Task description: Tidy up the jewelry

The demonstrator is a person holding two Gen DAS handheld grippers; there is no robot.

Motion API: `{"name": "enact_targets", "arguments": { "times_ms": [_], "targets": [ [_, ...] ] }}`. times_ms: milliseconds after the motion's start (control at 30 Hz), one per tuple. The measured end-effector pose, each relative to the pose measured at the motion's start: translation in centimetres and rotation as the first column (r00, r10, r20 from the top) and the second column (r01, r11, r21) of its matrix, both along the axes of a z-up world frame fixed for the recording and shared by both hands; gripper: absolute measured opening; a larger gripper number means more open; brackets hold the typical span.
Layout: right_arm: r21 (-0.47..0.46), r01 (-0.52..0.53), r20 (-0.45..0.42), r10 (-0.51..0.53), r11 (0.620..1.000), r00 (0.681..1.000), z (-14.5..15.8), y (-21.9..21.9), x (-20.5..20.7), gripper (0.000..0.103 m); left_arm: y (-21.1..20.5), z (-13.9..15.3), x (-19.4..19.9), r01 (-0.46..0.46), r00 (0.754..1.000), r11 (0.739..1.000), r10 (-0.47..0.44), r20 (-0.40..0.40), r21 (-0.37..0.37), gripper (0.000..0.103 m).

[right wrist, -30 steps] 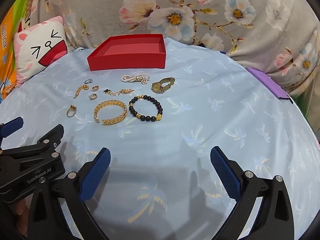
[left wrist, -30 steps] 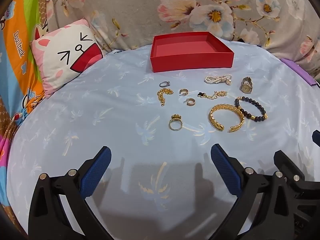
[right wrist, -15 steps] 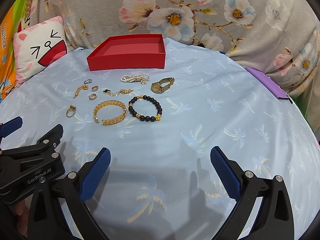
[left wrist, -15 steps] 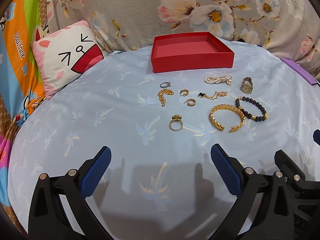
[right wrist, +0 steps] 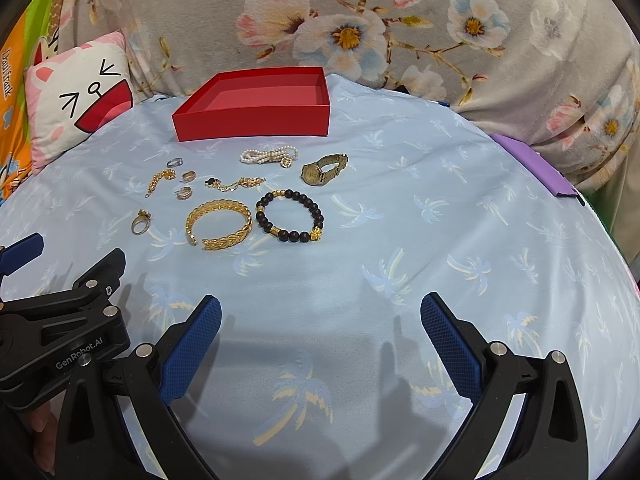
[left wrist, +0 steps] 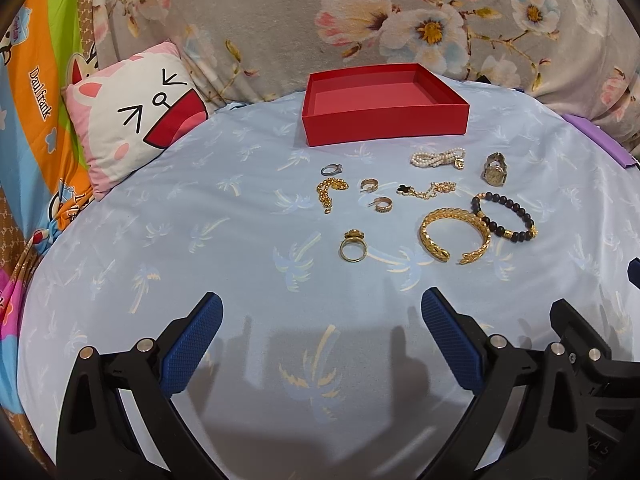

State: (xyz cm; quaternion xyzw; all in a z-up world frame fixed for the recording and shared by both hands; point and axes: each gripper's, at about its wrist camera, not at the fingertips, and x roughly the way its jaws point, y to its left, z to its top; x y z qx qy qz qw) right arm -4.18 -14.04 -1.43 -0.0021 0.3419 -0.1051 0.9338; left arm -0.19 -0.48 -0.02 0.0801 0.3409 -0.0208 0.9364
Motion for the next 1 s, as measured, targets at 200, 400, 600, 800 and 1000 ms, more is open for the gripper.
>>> {"name": "enact_targets", "arguments": {
  "times_ms": [200,400,600,800,1000],
  "targets": [
    [0.000,0.000,0.000,0.000,1.000,1.000,0.00,0.01,0.03,0.098,-0.03,0.00,0.00,0.000,1.000,1.000,0.000,0.001,0.002,0.097],
    [0.000,0.000,0.000,0.000,1.000,1.000,0.02,0.01,0.04,0.098,0.27,0.18,-0.02,0.001,1.000,1.000,-0.001,0.001,0.002,0.097],
    [0.000,0.000,0.000,0.000,1.000,1.000,0.05,0.01,0.03,0.098,0.23,0.17,-0.03,0.000,1.000,1.000,0.000,0.002,0.004,0.097],
    [0.000,0.000,0.000,0.000,1.000,1.000,0.06,0.03,0.02,0.098,0.20,0.17,-0.04,0.000,1.000,1.000,0.000,0.003,0.005,0.097],
    [-0.001,0.001,0.000,-0.001,1.000,1.000,0.06,0.05,0.01,0.098,0.18,0.19,-0.05,0.000,1.000,1.000,0.000,0.003,0.005,0.097]
  ]
}}
